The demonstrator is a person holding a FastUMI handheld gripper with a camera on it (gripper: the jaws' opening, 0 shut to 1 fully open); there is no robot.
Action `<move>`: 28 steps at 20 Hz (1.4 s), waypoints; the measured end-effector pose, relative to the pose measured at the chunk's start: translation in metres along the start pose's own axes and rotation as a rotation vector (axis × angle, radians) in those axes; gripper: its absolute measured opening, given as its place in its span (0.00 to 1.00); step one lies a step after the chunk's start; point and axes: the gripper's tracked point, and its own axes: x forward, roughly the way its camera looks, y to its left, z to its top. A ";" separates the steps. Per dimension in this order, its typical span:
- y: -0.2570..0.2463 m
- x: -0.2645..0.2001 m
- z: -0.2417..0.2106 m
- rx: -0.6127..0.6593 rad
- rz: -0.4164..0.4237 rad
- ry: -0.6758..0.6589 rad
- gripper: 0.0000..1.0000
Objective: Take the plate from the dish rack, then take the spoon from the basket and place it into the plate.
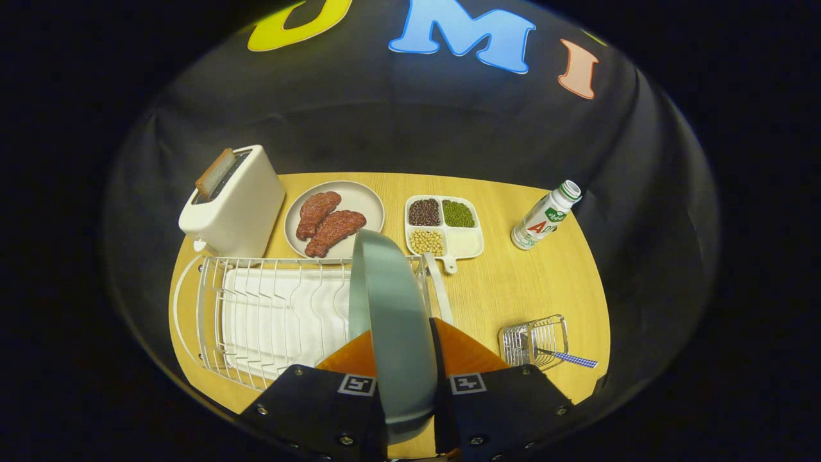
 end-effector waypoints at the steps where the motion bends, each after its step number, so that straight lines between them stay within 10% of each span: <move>1: -0.003 -0.006 -0.001 0.012 0.016 -0.005 0.27; 28: -0.112 -0.063 -0.134 0.182 0.476 0.062 0.27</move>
